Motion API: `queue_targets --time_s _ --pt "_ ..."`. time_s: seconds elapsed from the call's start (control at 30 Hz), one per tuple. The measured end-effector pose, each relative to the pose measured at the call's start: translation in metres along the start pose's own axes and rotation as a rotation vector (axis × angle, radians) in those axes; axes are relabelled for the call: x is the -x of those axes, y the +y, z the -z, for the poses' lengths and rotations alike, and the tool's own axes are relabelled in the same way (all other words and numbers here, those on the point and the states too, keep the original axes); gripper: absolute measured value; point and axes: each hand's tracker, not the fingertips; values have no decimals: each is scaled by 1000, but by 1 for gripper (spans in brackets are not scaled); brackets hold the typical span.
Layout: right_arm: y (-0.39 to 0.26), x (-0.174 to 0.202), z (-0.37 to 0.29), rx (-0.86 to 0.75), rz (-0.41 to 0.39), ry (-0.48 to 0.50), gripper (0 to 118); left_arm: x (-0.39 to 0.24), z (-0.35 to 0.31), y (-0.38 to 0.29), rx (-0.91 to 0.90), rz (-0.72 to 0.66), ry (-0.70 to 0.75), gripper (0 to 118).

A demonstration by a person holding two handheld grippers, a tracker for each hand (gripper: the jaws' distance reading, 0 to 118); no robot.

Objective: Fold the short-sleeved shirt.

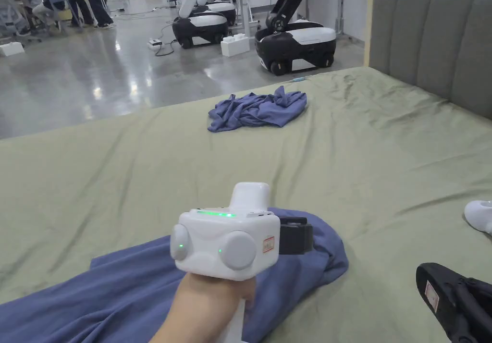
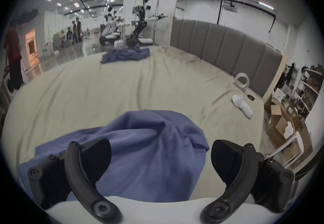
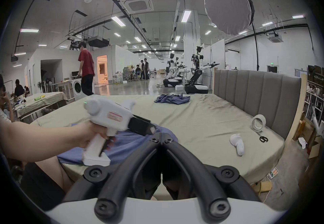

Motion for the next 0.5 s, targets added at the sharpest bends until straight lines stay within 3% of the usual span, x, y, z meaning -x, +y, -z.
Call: queue_targets --time_s 0.03,0.07,0.1,0.13,0.23,0.4,0.5 --pt "-3 3 5 0 3 12 2 10 -19 -3 -39 10 15 110" --pt "-2 7 8 -9 5 32 2 23 -54 -1 -80 9 21 89" --pt "-1 12 11 -18 -2 47 2 37 -82 -7 -117 1 30 38" --pt "-1 16 13 -25 -17 59 2 49 -106 -14 -155 -4 57 1" --pt "-5 30 26 -32 -71 69 2 82 -195 -42 -286 -35 295 0" --pt "-14 59 43 -1 -35 135 2 133 -305 -116 -353 -180 469 0" --pt "-17 73 48 17 -83 159 2 162 -322 -157 -315 -290 525 0"
